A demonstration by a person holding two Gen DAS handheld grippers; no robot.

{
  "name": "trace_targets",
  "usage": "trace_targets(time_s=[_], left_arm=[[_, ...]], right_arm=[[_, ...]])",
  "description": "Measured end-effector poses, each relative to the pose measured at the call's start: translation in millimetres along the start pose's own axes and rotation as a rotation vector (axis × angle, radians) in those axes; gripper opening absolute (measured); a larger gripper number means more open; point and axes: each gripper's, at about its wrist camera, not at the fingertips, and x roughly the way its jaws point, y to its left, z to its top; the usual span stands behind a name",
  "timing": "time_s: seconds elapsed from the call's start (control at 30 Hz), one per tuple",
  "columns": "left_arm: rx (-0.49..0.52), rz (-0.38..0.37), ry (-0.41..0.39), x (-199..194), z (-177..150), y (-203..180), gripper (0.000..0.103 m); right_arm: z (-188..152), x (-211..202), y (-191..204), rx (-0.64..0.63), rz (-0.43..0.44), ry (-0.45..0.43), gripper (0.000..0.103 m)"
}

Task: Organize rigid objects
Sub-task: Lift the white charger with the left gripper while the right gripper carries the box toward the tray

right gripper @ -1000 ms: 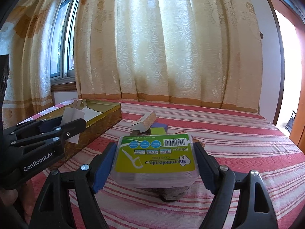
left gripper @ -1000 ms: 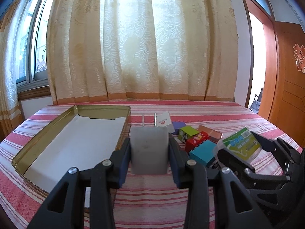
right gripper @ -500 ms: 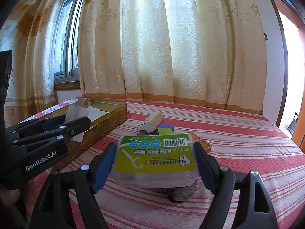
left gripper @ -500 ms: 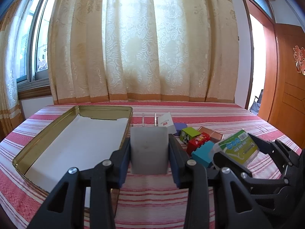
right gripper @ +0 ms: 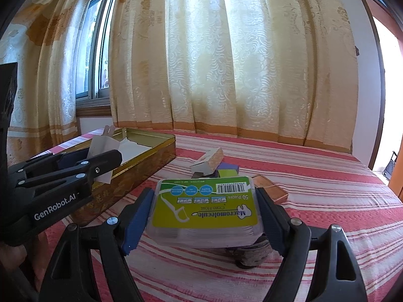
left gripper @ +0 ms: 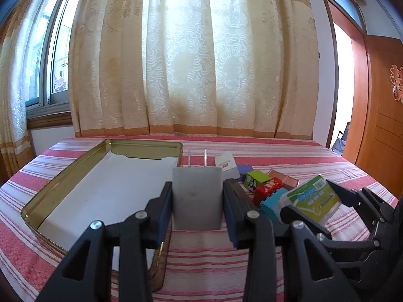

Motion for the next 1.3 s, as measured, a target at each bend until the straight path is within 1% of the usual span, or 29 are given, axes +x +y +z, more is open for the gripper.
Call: trace_targets(time_s=[0.53,0.8,1.07,1.2,1.3], left_arm=[[-0.015,0.01,-0.011,-4.5,-1.2,13.1,0.037],[-0.018,0.016,-0.015,-5.7,-1.5,18.3,0.037],[-0.031,0.038,-0.007,-8.5,-0.5,34.8,0.037],[-0.035,0.055,-0.012,-12.5,4.4,47.7,0.037],[-0.033,0.064,-0.003,-12.7,11.0,57.9,0.037]], right_arm=[[0.8,3.9,16.2,-0.022,0.026,0.002,0.081],[0.9,4.8,18.3,-0.028,0.035,0.007,0.081],[3.3,10.4,19.9,-0.034,0.071,0.042,0.081],[10.5,8.6,22.7,-0.041,0.094,0.046,0.081],[24.7,5.9,28.0,-0.068,0.119,0.033,0.081]])
